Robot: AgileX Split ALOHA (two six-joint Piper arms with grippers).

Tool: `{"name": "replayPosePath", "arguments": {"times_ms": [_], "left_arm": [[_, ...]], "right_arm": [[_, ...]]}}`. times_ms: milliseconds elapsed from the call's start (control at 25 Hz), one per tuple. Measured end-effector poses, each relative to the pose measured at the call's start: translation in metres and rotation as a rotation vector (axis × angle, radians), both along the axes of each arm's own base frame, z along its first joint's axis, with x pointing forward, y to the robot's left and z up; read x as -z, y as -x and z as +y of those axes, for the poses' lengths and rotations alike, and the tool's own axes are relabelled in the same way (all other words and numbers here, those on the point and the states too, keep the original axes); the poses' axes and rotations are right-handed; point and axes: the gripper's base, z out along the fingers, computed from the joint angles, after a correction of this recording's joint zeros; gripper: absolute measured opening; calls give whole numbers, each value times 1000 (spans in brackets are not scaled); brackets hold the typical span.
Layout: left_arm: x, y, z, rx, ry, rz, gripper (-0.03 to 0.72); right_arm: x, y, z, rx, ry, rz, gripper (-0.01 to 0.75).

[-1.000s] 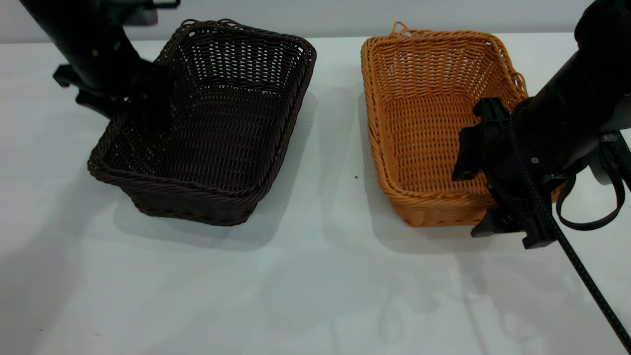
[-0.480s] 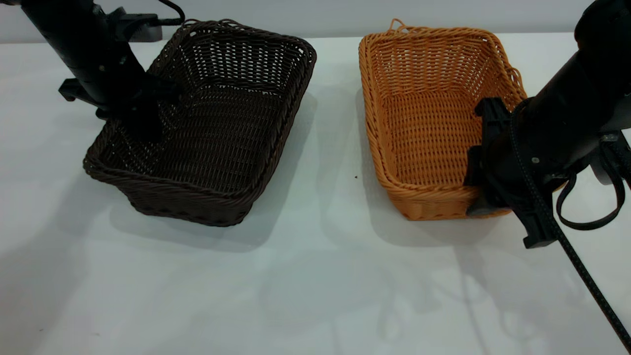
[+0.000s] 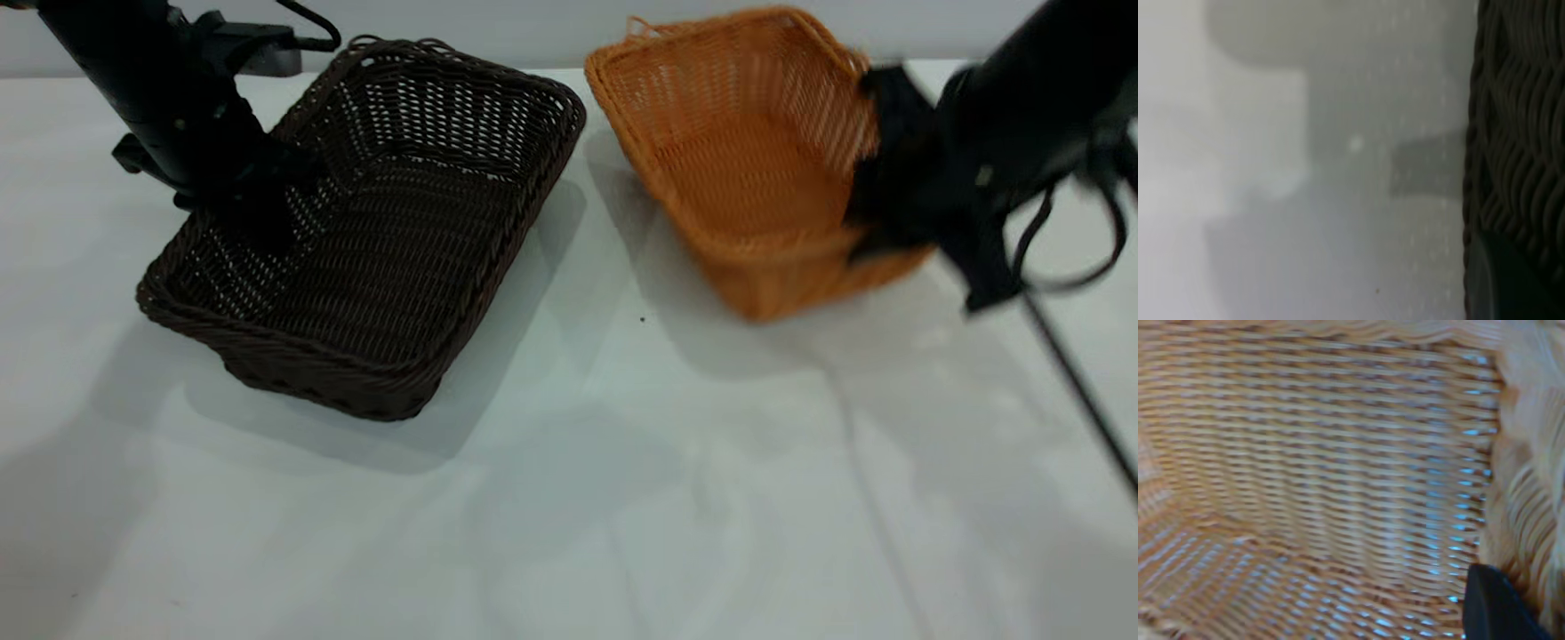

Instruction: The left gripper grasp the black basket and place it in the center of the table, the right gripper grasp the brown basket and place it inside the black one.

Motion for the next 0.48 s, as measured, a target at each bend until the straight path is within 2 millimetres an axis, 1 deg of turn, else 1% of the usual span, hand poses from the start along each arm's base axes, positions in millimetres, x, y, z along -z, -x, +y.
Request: {"name": "replayPosePath", "arguments": {"times_ms": [120,240,320,400,480], "left_arm": [[0,0,-2,67,-9,-7,78],[0,1,-8,180,-27,-23,78],[0,2,-16,283,-44,-50,78],[-1,2,-29,409,-66,-90,78],[-2,3,-49,544,-91,-148,78]], "right_arm": [[-20,-31,-24,-112,-45,-114,62],[-40,-51,-46,-204,-115,-198,62],[-51,-59,-59,-274,-141,-232,62],[-61,-64,-72,-349,-167,-250,62],[-68,-64,-80,-441,-176,-236,62]]}}
